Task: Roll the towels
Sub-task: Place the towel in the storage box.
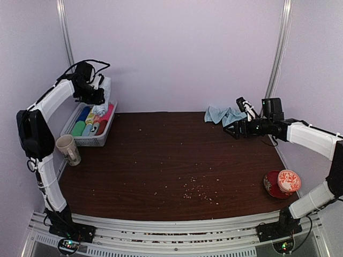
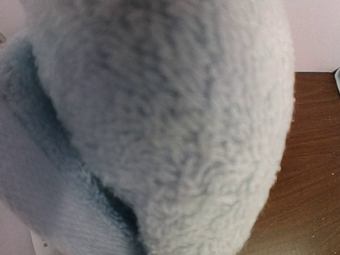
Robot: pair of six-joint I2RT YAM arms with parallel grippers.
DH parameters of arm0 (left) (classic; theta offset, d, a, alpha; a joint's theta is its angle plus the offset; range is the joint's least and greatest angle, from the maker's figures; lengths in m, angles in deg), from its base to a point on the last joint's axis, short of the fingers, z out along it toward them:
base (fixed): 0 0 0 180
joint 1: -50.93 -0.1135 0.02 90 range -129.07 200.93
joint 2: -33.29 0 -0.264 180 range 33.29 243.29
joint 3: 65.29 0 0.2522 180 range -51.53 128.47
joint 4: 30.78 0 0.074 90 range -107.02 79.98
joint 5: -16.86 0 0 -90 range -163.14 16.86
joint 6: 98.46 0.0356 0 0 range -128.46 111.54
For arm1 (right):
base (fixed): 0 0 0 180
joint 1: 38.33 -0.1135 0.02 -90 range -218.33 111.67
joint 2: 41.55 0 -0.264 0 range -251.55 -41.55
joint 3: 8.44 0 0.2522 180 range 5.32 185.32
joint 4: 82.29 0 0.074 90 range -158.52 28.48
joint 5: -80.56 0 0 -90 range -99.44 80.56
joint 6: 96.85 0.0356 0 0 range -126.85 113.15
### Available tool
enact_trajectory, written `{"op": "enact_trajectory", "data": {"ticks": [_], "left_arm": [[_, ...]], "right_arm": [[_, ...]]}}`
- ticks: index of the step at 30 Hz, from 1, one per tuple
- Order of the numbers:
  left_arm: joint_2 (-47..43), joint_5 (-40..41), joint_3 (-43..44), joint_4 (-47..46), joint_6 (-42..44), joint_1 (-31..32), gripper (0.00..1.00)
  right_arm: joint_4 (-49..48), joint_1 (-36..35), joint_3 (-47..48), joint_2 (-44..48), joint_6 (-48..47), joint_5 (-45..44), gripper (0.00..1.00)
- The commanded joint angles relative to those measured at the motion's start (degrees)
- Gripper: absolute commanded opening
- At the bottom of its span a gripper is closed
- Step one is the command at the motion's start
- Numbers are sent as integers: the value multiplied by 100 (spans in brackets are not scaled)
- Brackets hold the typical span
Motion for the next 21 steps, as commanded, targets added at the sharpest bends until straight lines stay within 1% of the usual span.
{"op": "enact_trajectory", "data": {"ticks": [1, 7, 10, 13, 17, 21], "left_arm": [[540, -182, 574, 948, 402, -534, 0], [1003, -660, 388, 993, 554, -1101, 0], [1242, -926, 281, 1004, 635, -1169, 0], [1495, -1175, 363, 992, 659, -1177, 0], [1691, -1541, 406, 959, 681, -1179, 0], [1896, -1764, 269, 936, 675, -1228, 0]], "right_arm": [[6, 24, -20, 184, -77, 84, 100], [89, 21, 27, 142, -130, 193, 100], [118, 29, 42, 149, -174, 194, 100], [120, 25, 42, 151, -189, 208, 100], [137, 22, 54, 125, -194, 208, 100], [138, 23, 45, 116, -203, 213, 100]]}}
